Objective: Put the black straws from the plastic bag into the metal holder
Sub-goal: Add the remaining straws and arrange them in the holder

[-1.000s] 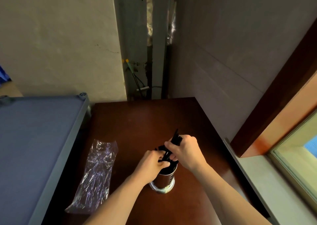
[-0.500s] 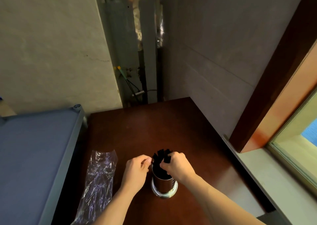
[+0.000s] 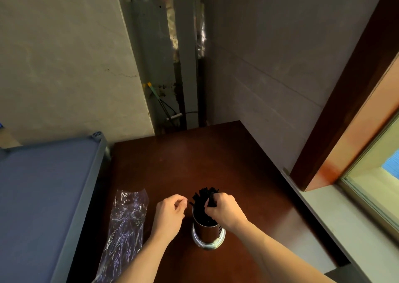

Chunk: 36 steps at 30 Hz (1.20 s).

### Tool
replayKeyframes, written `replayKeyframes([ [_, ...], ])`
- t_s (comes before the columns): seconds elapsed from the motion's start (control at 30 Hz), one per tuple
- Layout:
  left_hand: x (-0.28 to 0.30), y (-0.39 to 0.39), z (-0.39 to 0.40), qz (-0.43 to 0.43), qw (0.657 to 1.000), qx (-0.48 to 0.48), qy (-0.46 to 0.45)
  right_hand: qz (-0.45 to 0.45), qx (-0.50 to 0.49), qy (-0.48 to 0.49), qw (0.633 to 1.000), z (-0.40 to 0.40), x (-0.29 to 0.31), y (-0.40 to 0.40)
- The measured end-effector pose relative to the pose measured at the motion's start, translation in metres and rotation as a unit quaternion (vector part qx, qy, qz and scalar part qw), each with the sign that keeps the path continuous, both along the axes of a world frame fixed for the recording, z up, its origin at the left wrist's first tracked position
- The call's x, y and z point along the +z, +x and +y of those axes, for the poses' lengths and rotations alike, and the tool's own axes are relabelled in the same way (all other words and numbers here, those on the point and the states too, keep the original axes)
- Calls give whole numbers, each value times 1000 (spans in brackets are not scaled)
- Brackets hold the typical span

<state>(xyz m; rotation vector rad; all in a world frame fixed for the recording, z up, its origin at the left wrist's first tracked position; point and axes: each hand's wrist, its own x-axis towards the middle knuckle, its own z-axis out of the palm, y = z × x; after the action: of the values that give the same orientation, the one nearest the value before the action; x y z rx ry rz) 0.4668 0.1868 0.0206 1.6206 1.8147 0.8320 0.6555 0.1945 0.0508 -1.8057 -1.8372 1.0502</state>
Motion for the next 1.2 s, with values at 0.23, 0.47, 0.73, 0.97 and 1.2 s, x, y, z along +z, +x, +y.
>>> replayKeyframes([
  [0.23, -3, 2, 7, 10, 1000, 3, -5, 23, -2, 21, 1000, -4, 2, 2],
  [0.47, -4, 4, 12, 10, 999, -3, -32, 28, -4, 61, 998, -5, 4, 2],
  [0.73, 0, 11, 22, 19, 994, -81, -65, 16, 22, 147, 989, -6, 12, 4],
  [0.97, -3, 22, 24, 43, 995, -78, -44, -76, 165, 210, 961, -3, 12, -8],
  [1.2, -4, 25, 21, 64, 994, -91, -2, -143, 166, 234, 947, 0, -8, -11],
])
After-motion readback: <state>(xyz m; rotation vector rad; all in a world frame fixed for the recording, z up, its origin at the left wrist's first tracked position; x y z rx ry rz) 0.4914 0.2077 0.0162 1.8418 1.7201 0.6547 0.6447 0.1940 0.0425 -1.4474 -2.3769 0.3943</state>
